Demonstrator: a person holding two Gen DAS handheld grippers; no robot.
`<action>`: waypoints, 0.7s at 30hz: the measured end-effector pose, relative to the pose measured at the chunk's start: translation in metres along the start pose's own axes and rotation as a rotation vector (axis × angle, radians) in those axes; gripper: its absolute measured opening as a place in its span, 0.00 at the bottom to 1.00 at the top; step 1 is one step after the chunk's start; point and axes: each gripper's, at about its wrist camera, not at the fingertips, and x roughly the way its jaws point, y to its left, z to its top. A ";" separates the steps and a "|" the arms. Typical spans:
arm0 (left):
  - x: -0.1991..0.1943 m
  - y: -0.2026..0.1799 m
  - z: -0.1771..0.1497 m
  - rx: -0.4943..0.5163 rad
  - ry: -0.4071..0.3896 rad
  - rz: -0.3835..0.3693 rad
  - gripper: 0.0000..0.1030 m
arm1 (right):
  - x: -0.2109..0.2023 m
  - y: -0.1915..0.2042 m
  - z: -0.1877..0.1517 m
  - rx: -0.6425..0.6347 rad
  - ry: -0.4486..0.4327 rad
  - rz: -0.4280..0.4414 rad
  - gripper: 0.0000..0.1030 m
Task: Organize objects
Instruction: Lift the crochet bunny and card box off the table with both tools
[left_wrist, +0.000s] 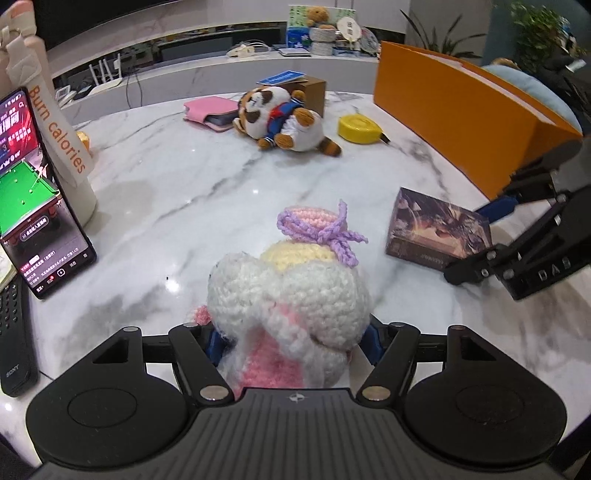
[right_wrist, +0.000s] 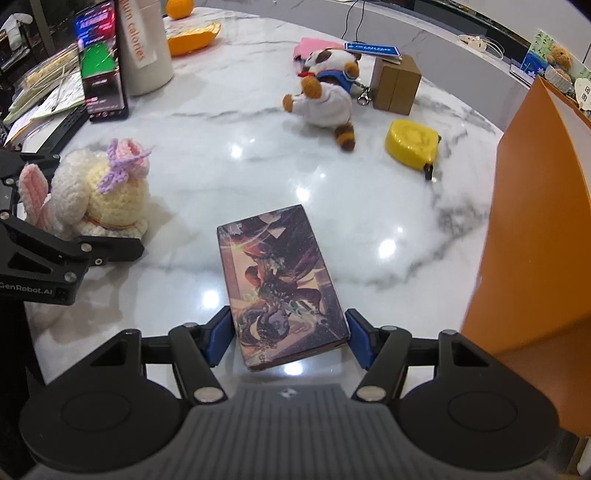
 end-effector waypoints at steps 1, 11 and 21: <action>-0.001 -0.002 -0.001 0.013 -0.004 0.005 0.79 | 0.000 0.000 -0.001 0.001 -0.002 0.001 0.65; 0.006 -0.007 0.004 0.035 -0.015 0.039 0.84 | 0.008 -0.005 0.005 0.018 -0.039 0.000 0.78; 0.007 0.001 0.011 -0.034 -0.011 0.017 0.79 | 0.013 -0.006 0.013 -0.007 -0.077 0.011 0.70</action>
